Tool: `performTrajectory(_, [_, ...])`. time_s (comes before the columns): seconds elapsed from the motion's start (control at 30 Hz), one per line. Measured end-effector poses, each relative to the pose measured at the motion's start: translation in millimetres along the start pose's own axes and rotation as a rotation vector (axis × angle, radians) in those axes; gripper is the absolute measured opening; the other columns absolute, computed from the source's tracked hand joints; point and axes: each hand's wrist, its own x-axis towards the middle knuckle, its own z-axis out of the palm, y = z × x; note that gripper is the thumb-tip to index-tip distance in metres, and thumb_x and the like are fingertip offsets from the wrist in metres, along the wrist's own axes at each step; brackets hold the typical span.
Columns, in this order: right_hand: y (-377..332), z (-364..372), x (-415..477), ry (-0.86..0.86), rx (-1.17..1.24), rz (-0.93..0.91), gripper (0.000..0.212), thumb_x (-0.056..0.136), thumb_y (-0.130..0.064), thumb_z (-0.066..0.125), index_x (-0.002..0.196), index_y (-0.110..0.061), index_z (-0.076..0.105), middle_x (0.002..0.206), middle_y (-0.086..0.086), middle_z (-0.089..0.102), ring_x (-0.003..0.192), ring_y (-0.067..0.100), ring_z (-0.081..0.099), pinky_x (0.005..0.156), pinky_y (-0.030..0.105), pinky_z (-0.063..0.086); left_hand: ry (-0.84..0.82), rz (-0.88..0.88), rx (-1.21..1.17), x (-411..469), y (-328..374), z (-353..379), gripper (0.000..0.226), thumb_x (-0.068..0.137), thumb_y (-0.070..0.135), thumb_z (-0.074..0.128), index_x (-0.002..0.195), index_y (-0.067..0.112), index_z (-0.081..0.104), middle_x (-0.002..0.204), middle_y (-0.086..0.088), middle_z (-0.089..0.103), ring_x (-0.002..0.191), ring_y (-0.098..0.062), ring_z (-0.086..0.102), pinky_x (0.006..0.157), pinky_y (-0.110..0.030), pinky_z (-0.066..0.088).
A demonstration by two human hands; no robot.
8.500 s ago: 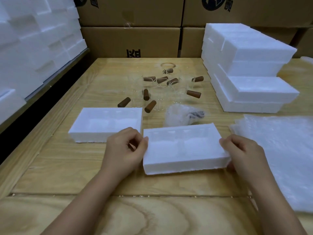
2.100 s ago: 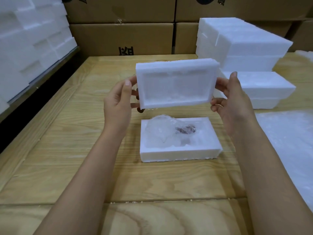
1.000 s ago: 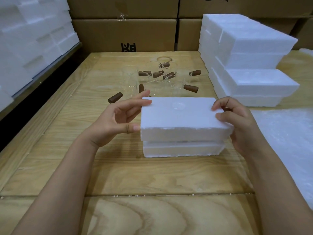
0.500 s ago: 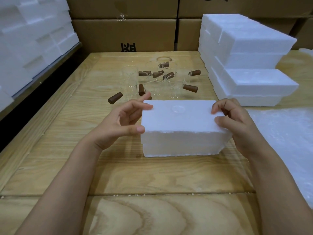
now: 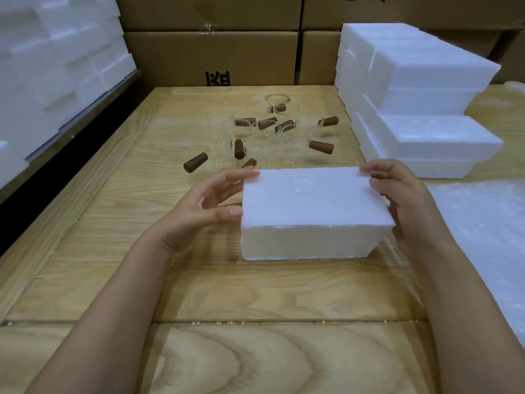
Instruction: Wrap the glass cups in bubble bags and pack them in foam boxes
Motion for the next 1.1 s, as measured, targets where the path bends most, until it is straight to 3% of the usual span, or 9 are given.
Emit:
performTrajectory(0.07, [4, 5, 2, 0.049, 0.033, 0.022, 0.030, 0.090, -0.011, 0.051, 0.090, -0.034, 0.070, 0.095, -0.009, 0.059, 0.084, 0.010, 0.056, 0.071, 0.026, 0.042, 0.010, 0.016, -0.025, 0, 1, 1, 0.095, 0.058, 0.059, 0.081, 0.138, 0.021, 0.044, 0.148, 0.000, 0.044, 0.136, -0.016, 0.042, 0.103, -0.033, 0.045])
performTrajectory(0.17, [7, 11, 1, 0.018, 0.057, 0.073, 0.030, 0.091, -0.011, 0.052, 0.101, -0.032, 0.070, 0.120, 0.000, 0.058, 0.088, 0.011, 0.062, 0.070, 0.022, 0.051, -0.027, 0.017, 0.040, 0, 0, 5, 0.075, 0.061, 0.043, 0.079, 0.131, 0.030, 0.055, 0.141, 0.006, 0.051, 0.132, -0.012, 0.046, 0.097, -0.024, 0.045])
performTrajectory(0.23, [4, 12, -1, 0.002, 0.120, 0.090, 0.028, 0.092, -0.010, 0.052, 0.104, -0.029, 0.070, 0.114, -0.004, 0.063, 0.078, 0.004, 0.066, 0.061, 0.017, 0.052, -0.029, 0.004, 0.068, -1, -3, 7, 0.057, 0.064, 0.036, 0.074, 0.120, 0.036, 0.063, 0.129, 0.012, 0.059, 0.126, -0.010, 0.051, 0.092, -0.017, 0.044])
performTrajectory(0.33, [1, 12, -4, -0.039, 0.175, 0.106, 0.024, 0.093, -0.010, 0.052, 0.100, -0.024, 0.071, 0.092, -0.011, 0.070, 0.072, 0.005, 0.066, 0.055, 0.017, 0.050, -0.023, -0.003, 0.076, -1, -4, 6, 0.053, 0.065, 0.035, 0.074, 0.118, 0.040, 0.064, 0.125, 0.015, 0.060, 0.126, -0.009, 0.051, 0.092, -0.015, 0.043])
performTrajectory(0.47, [0, 12, -5, -0.076, 0.220, 0.147, 0.021, 0.094, -0.012, 0.050, 0.088, -0.021, 0.068, 0.082, -0.009, 0.066, 0.067, 0.008, 0.061, 0.050, 0.017, 0.047, -0.139, -0.037, 0.143, -4, -8, 3, 0.082, 0.058, 0.032, 0.084, 0.129, 0.050, 0.047, 0.133, 0.026, 0.047, 0.128, -0.003, 0.046, 0.095, -0.019, 0.044])
performTrajectory(0.53, [0, 12, -5, -0.096, 0.220, 0.160, 0.021, 0.095, -0.014, 0.049, 0.087, -0.023, 0.067, 0.080, -0.009, 0.066, 0.066, 0.008, 0.061, 0.048, 0.018, 0.047, -0.141, -0.031, 0.273, -4, -11, 6, 0.094, 0.054, 0.033, 0.087, 0.130, 0.056, 0.035, 0.131, 0.036, 0.037, 0.122, 0.006, 0.046, 0.089, -0.012, 0.044])
performTrajectory(0.7, [3, 11, -3, -0.130, 0.198, 0.125, 0.019, 0.095, -0.027, 0.049, 0.089, -0.029, 0.068, 0.084, -0.013, 0.067, 0.069, 0.008, 0.061, 0.050, 0.017, 0.046, 0.000, 0.044, 0.320, -1, -14, 13, 0.088, 0.051, 0.031, 0.086, 0.125, 0.053, 0.042, 0.127, 0.035, 0.041, 0.114, 0.003, 0.051, 0.082, -0.011, 0.045])
performTrajectory(0.8, [5, 8, -3, -0.234, 0.260, 0.132, 0.026, 0.083, -0.039, 0.051, 0.104, -0.031, 0.065, 0.098, -0.010, 0.067, 0.082, 0.012, 0.064, 0.060, 0.021, 0.051, 0.043, 0.047, 0.279, 1, -13, 11, 0.087, 0.049, 0.029, 0.086, 0.123, 0.052, 0.047, 0.127, 0.032, 0.046, 0.113, 0.000, 0.054, 0.084, -0.012, 0.045])
performTrajectory(1.1, [1, 12, 3, -0.242, 0.299, 0.169, 0.042, 0.076, -0.037, 0.048, 0.116, -0.036, 0.062, 0.100, -0.012, 0.071, 0.084, 0.012, 0.068, 0.064, 0.025, 0.054, 0.079, 0.002, 0.161, 3, 0, 9, 0.086, 0.045, 0.026, 0.086, 0.122, 0.045, 0.052, 0.122, 0.031, 0.052, 0.111, -0.004, 0.057, 0.078, -0.021, 0.051])
